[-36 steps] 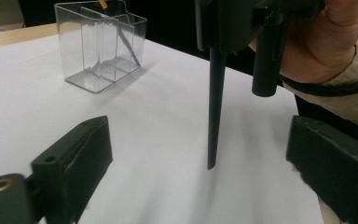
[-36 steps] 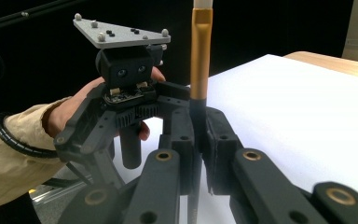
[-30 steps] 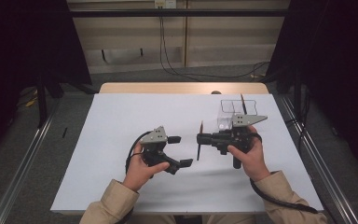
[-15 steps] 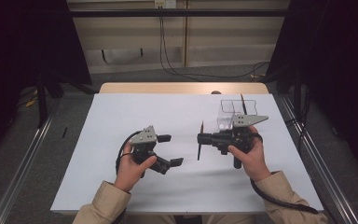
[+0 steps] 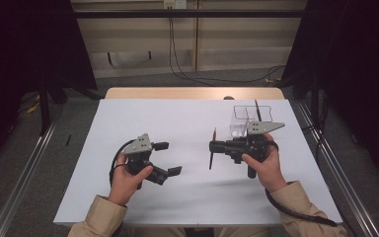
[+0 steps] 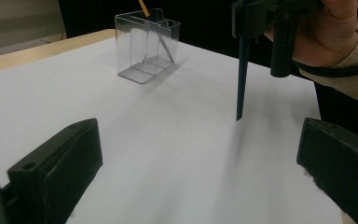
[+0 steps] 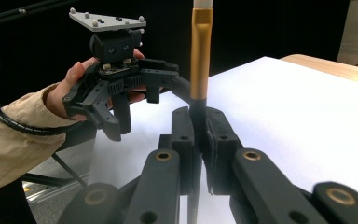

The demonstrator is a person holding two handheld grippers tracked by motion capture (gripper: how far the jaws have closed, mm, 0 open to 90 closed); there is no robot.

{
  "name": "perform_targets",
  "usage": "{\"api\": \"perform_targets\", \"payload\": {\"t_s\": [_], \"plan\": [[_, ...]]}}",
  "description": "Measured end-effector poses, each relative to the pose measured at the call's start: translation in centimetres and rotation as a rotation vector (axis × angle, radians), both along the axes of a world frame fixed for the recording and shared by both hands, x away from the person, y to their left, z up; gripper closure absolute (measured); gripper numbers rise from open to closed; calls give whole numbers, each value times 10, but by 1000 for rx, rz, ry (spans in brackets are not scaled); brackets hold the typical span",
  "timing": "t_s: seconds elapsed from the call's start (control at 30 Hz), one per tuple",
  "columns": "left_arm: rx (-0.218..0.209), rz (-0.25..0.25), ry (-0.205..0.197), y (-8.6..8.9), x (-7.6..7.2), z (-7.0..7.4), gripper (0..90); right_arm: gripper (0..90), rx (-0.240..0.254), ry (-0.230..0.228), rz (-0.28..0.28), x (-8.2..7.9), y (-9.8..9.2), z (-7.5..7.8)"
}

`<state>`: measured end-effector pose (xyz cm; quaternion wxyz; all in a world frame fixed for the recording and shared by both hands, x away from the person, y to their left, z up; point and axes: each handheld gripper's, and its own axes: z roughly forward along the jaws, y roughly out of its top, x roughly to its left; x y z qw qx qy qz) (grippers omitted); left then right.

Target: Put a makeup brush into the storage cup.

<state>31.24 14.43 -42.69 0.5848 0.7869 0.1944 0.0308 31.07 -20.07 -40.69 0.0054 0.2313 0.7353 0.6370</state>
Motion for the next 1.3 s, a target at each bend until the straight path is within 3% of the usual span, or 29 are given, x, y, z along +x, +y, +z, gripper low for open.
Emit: {"api": "perform_targets", "payload": {"t_s": [0.87, 1.3], "plan": [[13, 116, -39, 52, -5, 3, 3, 834, -1, -14, 0, -1, -3, 2], [25, 166, -41, 74, -9, 2, 3, 835, -5, -22, 5, -1, -3, 2]]}}
